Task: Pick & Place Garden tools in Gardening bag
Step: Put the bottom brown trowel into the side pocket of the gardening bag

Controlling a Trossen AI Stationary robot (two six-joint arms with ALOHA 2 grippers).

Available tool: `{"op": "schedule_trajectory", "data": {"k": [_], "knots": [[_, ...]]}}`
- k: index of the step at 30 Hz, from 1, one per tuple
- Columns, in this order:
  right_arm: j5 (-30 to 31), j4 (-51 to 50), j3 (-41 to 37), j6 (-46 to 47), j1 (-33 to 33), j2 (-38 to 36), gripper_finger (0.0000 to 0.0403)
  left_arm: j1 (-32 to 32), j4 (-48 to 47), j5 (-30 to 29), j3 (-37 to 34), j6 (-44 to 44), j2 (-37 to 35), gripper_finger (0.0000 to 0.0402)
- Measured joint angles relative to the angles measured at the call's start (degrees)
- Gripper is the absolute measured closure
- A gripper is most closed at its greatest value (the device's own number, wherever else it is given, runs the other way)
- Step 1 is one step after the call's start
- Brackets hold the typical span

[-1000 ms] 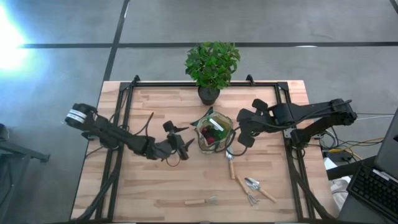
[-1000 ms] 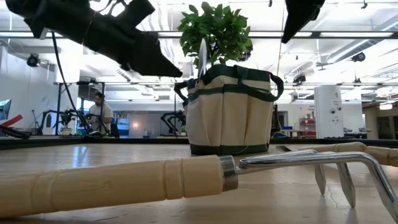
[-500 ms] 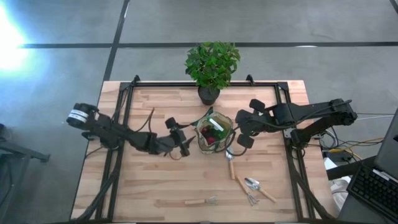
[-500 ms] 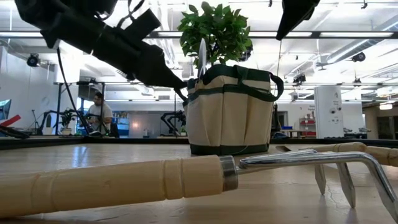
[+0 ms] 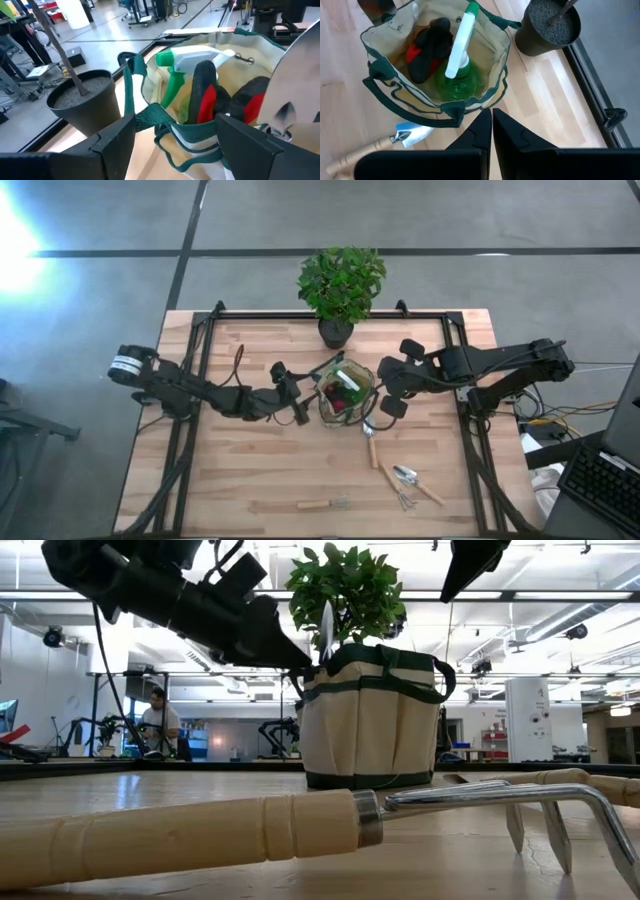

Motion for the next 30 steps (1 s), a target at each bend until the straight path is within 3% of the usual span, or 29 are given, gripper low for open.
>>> {"op": "schedule_trajectory", "data": {"k": [12, 19, 25, 30], "knots": [[-0.3, 0.0, 0.0, 0.0, 0.0, 0.0, 0.0394, 0.0, 0.4, 0.7, 0.0, 0.6, 0.0, 0.0129], [-6.3, 3.6, -0.3, -0.6, 1.1, 0.0, 0.0394, -0.4, -4.4, -2.1, 0.0, 2.4, -2.4, 0.0131], [-6.5, 4.6, -0.4, -1.7, 2.6, 0.0, 0.0394, -0.6, -14.7, 10.4, 0.0, 0.2, -6.6, 0.0131], [-6.2, 6.6, -0.5, -1.9, 2.5, 0.0, 0.0394, -0.5, -17.0, 12.3, 0.0, -0.5, -5.7, 0.0133]]}}
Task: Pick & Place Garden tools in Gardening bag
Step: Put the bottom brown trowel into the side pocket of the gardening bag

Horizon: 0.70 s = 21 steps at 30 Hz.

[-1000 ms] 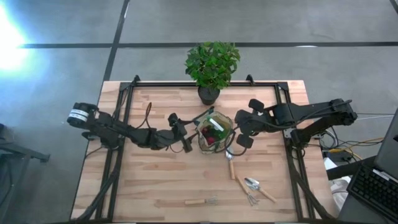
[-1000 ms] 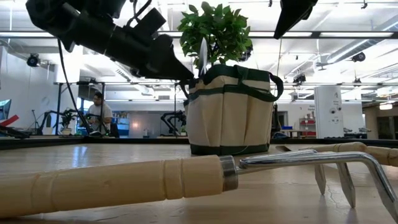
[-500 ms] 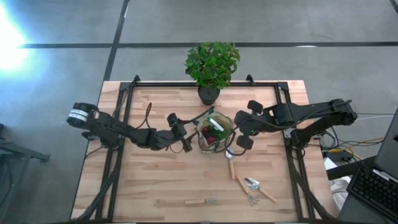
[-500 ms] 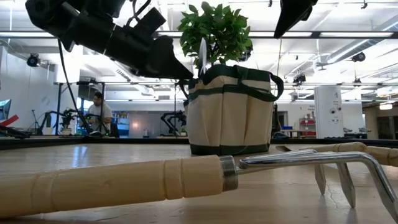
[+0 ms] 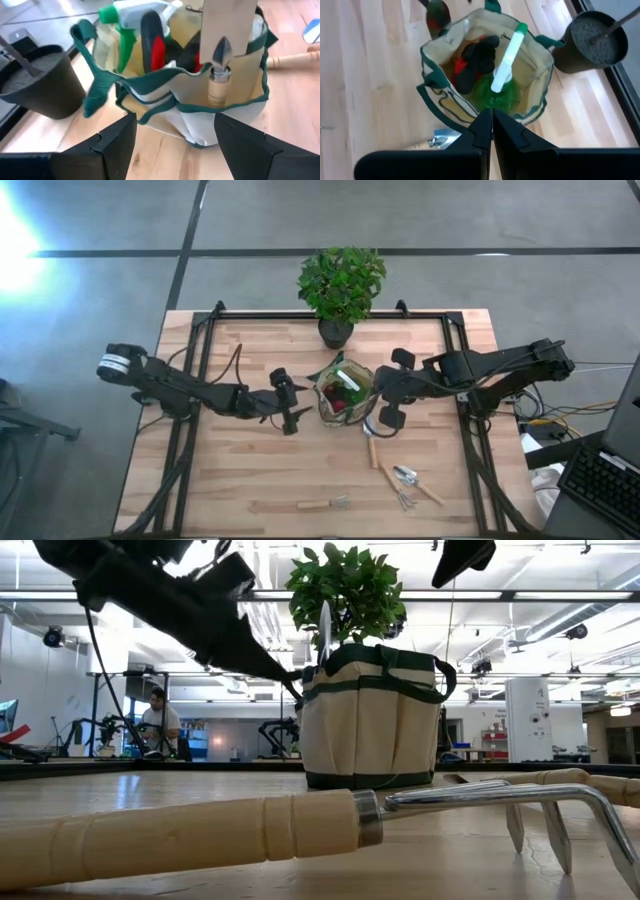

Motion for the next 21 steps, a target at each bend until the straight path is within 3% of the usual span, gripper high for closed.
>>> {"op": "schedule_trajectory", "data": {"k": [6, 15, 21], "knots": [[0.0, 1.2, 0.0, -1.3, 0.0, 0.0, 0.0394, 0.0, 1.5, 9.4, 0.5, 0.6, 1.5, 0.0133], [0.1, 1.9, 0.0, -2.6, 0.0, 0.0, 0.0394, 0.3, 1.8, 13.7, 3.3, 9.5, 1.5, 0.0133], [0.1, 1.9, 0.0, -2.6, 0.0, 0.0, 0.0394, 1.2, -2.3, 14.9, 4.3, 8.1, 1.5, 0.0133]]}}
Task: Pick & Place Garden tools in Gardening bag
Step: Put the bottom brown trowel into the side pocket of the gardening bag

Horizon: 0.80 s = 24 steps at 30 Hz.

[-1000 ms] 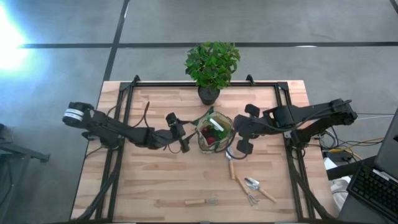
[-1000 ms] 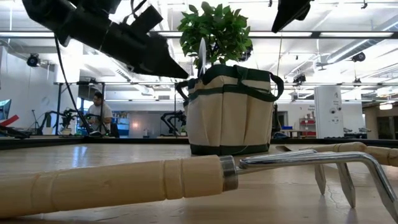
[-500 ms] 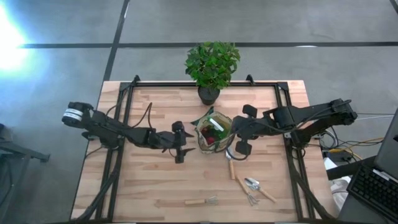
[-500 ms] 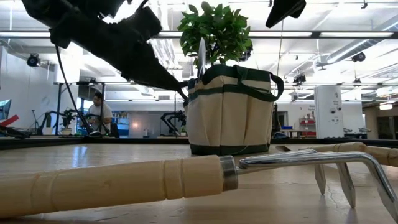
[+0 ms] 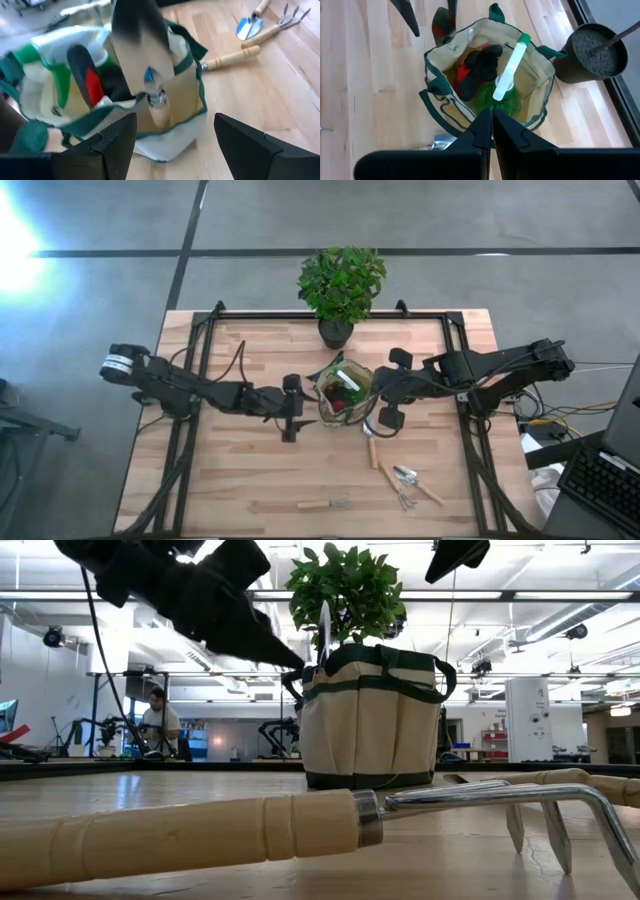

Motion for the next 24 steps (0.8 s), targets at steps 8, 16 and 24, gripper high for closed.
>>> {"op": "schedule_trajectory", "data": {"k": [8, 16, 24], "knots": [[0.0, 0.1, 0.0, -0.2, 0.0, 0.0, 0.0394, 0.6, -0.4, 0.5, 0.1, -0.6, 0.0, 0.0133], [0.1, 0.3, 0.0, -0.2, 0.0, 0.0, 0.0394, 2.3, 2.5, 3.4, 0.2, -0.6, 3.2, 0.0133], [0.1, 0.1, 0.0, -0.2, 0.0, 0.0, 0.0394, 2.3, 8.8, 2.9, 0.2, 3.7, 3.9, 0.0133]]}}
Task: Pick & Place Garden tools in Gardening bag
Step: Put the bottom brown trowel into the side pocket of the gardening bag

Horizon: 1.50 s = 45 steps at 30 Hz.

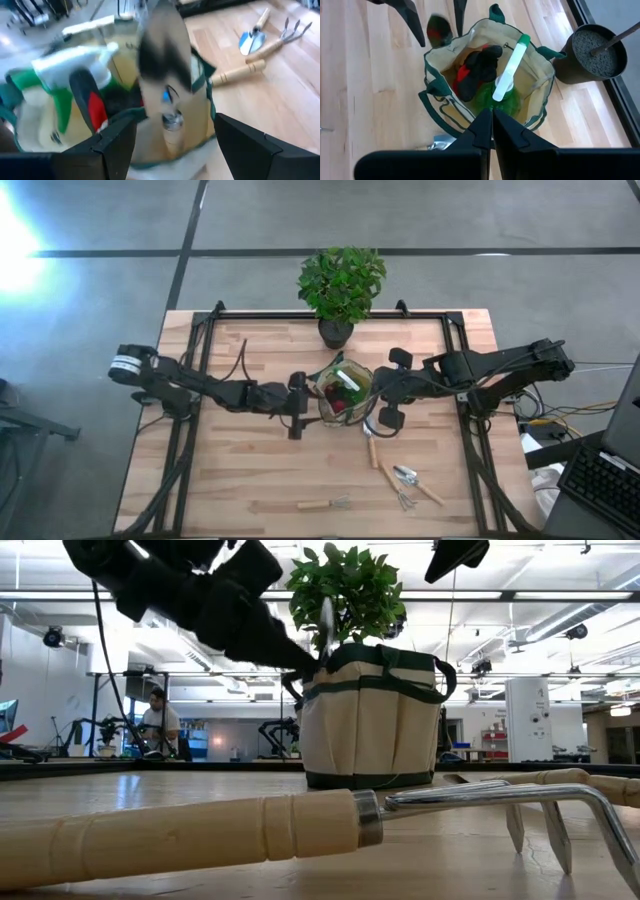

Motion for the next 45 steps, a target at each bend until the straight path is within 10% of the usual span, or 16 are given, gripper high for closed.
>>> {"op": "schedule_trajectory", "data": {"k": [20, 38, 45], "knots": [[-0.1, -0.3, 0.0, 0.2, 0.0, 0.0, 0.0394, 0.0, -0.1, -9.3, 0.0, 0.4, -9.0, 0.0134], [-0.4, -0.3, -1.1, 1.1, 0.1, 0.0, 0.0394, 1.0, -0.2, -39.9, -11.6, -16.2, -19.4, 0.0134], [-0.4, -0.2, -1.4, 3.9, 0.3, 0.0, 0.0394, 3.5, -0.3, -39.7, -14.8, -19.4, -18.6, 0.0134]]}}
